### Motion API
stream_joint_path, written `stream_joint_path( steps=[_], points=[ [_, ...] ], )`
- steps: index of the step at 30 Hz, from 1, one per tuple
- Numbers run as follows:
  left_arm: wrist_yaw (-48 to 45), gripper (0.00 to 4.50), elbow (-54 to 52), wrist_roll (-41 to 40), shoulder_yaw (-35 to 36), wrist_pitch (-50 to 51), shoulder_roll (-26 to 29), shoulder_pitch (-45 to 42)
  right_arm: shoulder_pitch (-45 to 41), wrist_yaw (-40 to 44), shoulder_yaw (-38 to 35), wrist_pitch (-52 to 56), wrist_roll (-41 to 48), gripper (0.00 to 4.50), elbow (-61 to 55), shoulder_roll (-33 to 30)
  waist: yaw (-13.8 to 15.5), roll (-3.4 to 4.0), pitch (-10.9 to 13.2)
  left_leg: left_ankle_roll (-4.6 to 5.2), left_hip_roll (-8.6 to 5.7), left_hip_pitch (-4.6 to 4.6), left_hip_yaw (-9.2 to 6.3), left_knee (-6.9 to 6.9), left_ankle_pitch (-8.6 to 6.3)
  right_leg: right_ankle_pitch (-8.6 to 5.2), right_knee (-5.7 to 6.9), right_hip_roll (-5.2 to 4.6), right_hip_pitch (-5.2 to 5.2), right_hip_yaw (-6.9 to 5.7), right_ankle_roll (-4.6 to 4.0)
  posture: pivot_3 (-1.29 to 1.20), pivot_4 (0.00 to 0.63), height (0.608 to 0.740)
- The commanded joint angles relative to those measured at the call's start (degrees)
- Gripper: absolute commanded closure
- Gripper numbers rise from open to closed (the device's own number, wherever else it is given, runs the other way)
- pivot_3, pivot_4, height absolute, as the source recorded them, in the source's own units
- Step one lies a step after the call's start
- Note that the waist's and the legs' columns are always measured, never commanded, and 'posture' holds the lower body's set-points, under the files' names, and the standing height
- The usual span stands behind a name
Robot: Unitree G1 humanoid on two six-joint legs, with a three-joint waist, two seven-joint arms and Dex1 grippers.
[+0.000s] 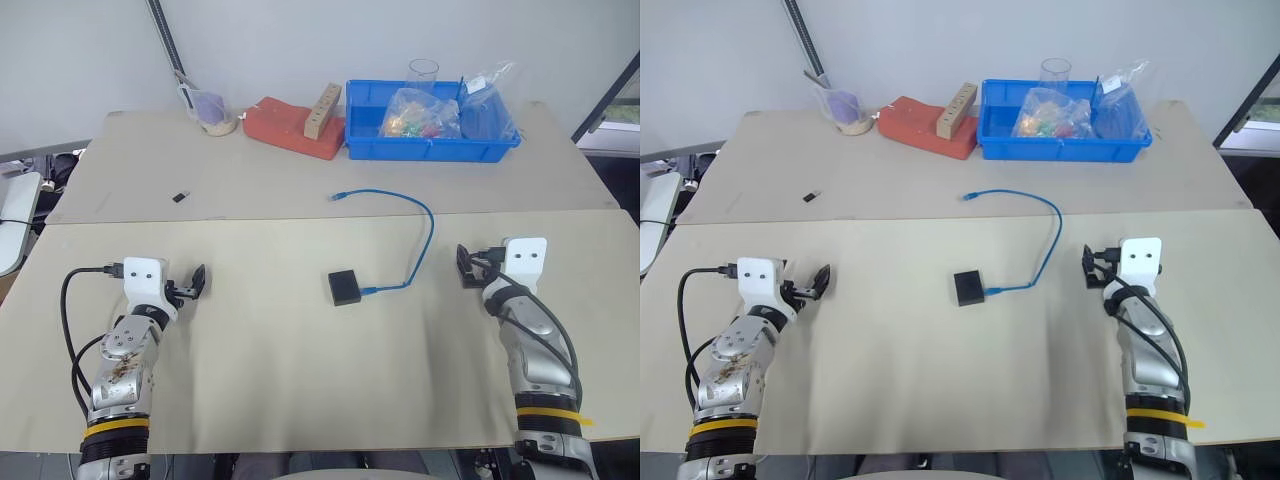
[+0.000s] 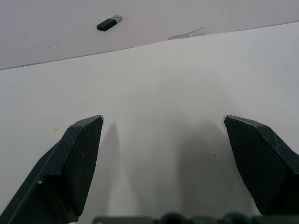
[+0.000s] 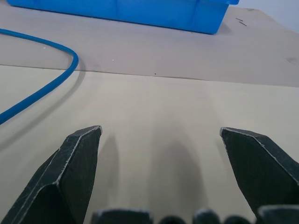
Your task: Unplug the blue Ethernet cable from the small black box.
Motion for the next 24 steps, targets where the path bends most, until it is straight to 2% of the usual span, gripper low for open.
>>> stream_joint_path(
  steps=[1,3,7,9,14,16,18,24],
  points=[
    [-0.7,0.1,-2.0,-0.5,0.7,-0.5,1.0,-0.1,-0.1,0.8,-0.3,0.0,-0.3,0.0,-2.4,-1.5,0.0,0.0,0.0,0.0,0.0,0.0,0.0,0.0,0.0,0.0,0.0,0.0,0.0,0.0,0.0,0.0,0.15,0.74],
    [-4.0,0.1,-3.2,-1.4,-0.1,-1.3,2.0,-0.1,0.3,4.4,0.7,0.6,-0.4,0.0,-3.5,-4.1,0.1,0.0,0.0,0.0,-0.01,-0.01,0.01,0.0,0.0,0.0,0.0,-0.01,0.0,0.0,0.0,0.0,0.15,0.74],
    [-24.4,0.1,-13.6,-9.7,-6.2,3.5,10.2,1.2,-0.3,22.9,5.7,3.1,4.0,0.0,-7.0,-14.1,0.1,0.02,0.0,0.0,-0.02,-0.05,0.01,0.0,0.0,0.0,-0.05,0.0,-0.01,-0.01,0.0,0.0,0.15,0.74],
    [-30.7,0.1,-16.5,-13.9,-7.2,6.7,13.9,0.8,-2.1,31.5,7.5,5.2,7.1,0.0,-7.5,-18.0,-0.1,0.02,0.0,0.0,0.0,0.01,0.01,0.0,0.0,0.0,-0.14,0.02,0.09,-0.03,0.0,0.0,0.15,0.74],
    [-43.4,0.1,-21.6,-17.2,-11.1,9.1,22.1,-1.7,-9.1,51.2,14.2,10.3,12.8,0.0,-7.2,-24.4,-0.6,0.02,0.0,0.01,0.06,0.11,0.01,-0.13,0.0,-0.01,-0.29,0.1,0.16,-0.03,-0.01,0.0,0.15,0.74],
    [-47.7,0.1,-23.6,-17.6,-13.4,9.0,24.5,-4.9,-13.5,58.2,19.1,11.1,12.7,0.0,-5.6,-24.3,-0.5,0.01,0.0,0.01,0.06,0.1,-0.02,-0.16,0.0,-0.01,-0.34,0.11,0.16,-0.06,-0.01,0.0,0.15,0.74],
    [-50.2,0.1,-25.1,-17.5,-15.1,8.3,25.5,-7.4,-17.0,61.7,22.9,9.7,10.9,0.0,-2.8,-22.7,-0.3,0.01,0.1,0.01,0.05,0.07,-0.02,-0.12,0.0,-0.01,-0.35,0.11,0.16,-0.09,-0.01,0.0,0.15,0.74],
    [-51.5,0.1,-28.5,-17.8,-15.8,8.7,25.6,-10.8,-22.8,62.4,29.4,1.2,3.8,0.0,9.7,-15.1,0.0,0.01,0.1,0.01,0.02,-0.05,-0.06,-0.01,0.0,-0.01,-0.38,0.07,0.14,-0.14,-0.01,0.0,0.15,0.74]
  ],
)
